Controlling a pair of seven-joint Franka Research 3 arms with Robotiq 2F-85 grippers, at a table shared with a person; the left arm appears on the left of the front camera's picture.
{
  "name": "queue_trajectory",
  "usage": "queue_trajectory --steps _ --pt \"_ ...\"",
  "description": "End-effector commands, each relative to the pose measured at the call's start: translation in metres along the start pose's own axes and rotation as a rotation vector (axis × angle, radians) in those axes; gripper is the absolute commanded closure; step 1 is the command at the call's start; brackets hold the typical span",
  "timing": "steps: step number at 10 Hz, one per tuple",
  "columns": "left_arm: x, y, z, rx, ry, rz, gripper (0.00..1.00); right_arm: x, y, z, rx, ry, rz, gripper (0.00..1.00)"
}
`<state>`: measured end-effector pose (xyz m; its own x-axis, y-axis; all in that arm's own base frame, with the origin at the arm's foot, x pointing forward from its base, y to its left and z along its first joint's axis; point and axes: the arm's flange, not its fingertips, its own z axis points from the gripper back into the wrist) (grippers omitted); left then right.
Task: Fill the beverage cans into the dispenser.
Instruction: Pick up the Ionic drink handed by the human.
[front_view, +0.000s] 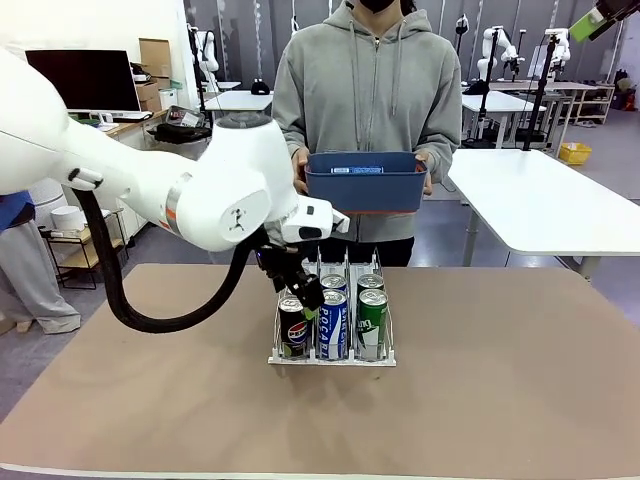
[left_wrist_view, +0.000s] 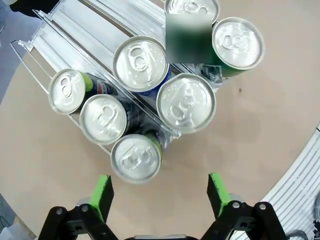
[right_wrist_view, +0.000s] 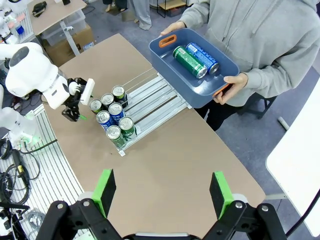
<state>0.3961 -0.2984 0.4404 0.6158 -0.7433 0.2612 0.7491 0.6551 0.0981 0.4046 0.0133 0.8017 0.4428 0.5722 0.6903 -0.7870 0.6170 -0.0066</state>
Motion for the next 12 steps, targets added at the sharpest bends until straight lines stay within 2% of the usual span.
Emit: queue_trajectory --steps 1,2,4,5,6,7,8,11,12 --pt "-0.027 0.026 0.064 -0.13 -0.038 -0.021 0.0 -0.001 0.001 0.0 0.002 0.001 -0.005 0.0" --pt "-0.036 0.041 0.09 -0.146 -0.081 -0.033 0.0 -0.001 0.001 0.0 0.002 0.001 -0.005 0.0" --pt "-0.054 0.085 0.152 -0.165 -0.133 -0.141 0.0 -0.001 0.001 0.0 0.002 0.001 -0.005 0.0" --pt "-0.064 0.087 0.18 -0.15 -0.17 -0.151 0.0 -0.001 0.001 0.0 0.002 0.001 -0.005 0.0" --pt "-0.072 0.1 0.21 -0.114 -0.186 -0.221 0.0 -0.001 0.001 0.0 0.002 0.001 -0.005 0.0" --pt "-0.077 0.119 0.241 -0.067 -0.246 -0.258 0.0 -0.001 0.001 0.0 0.002 0.001 -0.005 0.0" --pt "-0.08 0.127 0.265 -0.073 -0.34 -0.272 0.0 -0.001 0.001 0.0 0.002 0.001 -0.005 0.0" --pt "-0.095 0.137 0.31 -0.04 -0.45 -0.224 0.0 -0.001 0.001 0.0 0.002 0.001 -0.005 0.0" --pt "-0.095 0.133 0.302 -0.038 -0.465 -0.201 0.0 -0.001 0.001 0.0 0.002 0.001 -0.005 0.0"
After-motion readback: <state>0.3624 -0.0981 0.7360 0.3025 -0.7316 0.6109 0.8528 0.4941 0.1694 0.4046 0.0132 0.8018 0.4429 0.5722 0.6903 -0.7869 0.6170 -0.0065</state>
